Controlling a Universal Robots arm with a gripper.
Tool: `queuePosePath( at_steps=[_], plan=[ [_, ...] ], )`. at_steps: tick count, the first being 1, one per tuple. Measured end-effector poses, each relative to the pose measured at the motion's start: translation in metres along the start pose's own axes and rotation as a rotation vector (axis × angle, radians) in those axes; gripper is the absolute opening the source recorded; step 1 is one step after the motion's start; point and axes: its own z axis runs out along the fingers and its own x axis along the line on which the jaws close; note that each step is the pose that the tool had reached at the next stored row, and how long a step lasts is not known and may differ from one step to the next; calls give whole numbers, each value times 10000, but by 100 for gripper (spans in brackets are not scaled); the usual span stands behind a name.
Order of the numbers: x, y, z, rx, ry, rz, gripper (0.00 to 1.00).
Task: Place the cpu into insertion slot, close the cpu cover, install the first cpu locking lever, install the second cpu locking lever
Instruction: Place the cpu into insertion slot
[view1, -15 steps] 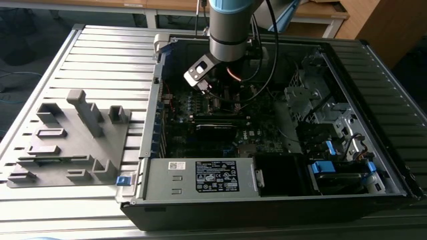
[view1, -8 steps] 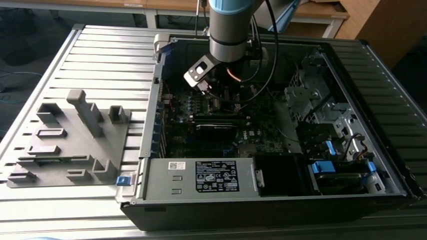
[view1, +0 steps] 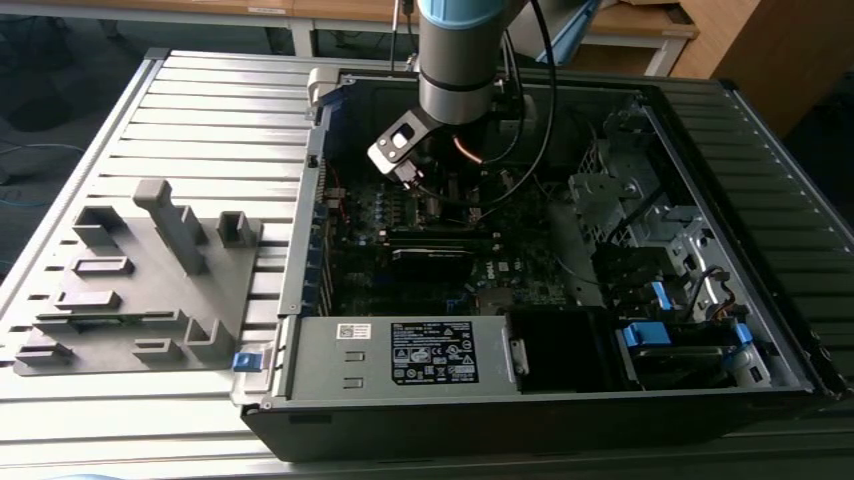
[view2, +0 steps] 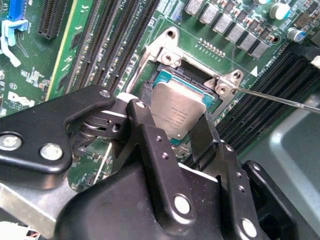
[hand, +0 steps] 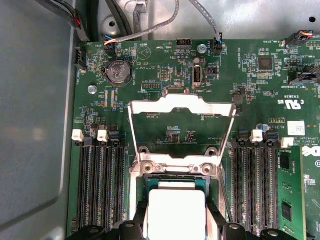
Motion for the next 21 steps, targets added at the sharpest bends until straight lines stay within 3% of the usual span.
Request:
queuePosePath(
  at_steps=[4,5,9,17,21],
  plan=[
    [1,1,4,-6,9,-1,55],
    [1,1,3,-5,7,0,61],
    [0,0,0,0,0,0,61],
    [6,8,-113,0,0,0,61],
    [7,9,-122,-2,3,-1,61]
  ],
)
